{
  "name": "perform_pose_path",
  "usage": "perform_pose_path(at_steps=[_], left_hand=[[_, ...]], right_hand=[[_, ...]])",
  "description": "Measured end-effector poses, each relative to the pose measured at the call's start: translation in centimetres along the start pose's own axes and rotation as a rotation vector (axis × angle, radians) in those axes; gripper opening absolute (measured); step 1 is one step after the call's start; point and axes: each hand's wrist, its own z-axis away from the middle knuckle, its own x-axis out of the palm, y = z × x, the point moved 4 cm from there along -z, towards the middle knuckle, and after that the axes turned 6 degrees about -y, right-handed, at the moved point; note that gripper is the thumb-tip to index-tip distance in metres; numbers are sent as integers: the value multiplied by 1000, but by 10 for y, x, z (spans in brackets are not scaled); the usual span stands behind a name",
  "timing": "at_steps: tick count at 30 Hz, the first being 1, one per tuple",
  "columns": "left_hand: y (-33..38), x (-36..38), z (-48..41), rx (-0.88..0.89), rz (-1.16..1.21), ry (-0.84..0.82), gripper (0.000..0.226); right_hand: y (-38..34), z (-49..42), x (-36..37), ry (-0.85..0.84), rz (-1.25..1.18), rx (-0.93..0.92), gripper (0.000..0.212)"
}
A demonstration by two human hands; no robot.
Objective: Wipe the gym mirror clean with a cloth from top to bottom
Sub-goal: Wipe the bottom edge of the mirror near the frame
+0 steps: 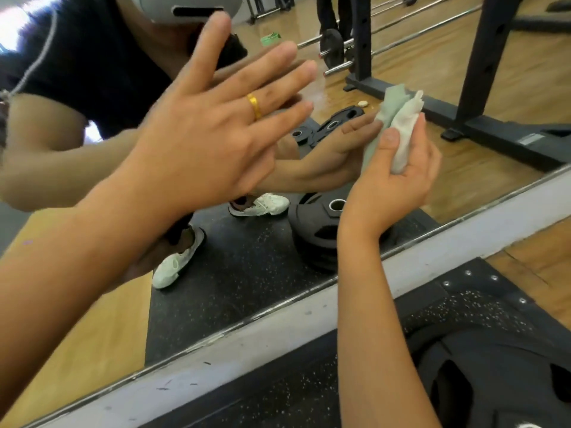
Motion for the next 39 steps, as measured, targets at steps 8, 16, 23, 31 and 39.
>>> perform_pose_path(at_steps=[8, 16, 23, 31, 39], left_hand=[[37, 21, 113, -292, 27, 102, 50], [38, 33, 117, -260, -1, 153, 49], [40, 33, 115, -299, -2, 194, 44], [39, 33, 117, -292, 7, 171, 45], [38, 31, 117, -285, 15, 162, 46]], right_hand=[[-13, 38, 4, -40, 38, -1, 40], [-54, 117, 20, -249, -34, -222, 34], [-37, 82, 13, -178, -25, -178, 32], [-40, 123, 19, -261, 50, -400, 29], [-47, 133, 22, -196, -37, -240, 30]])
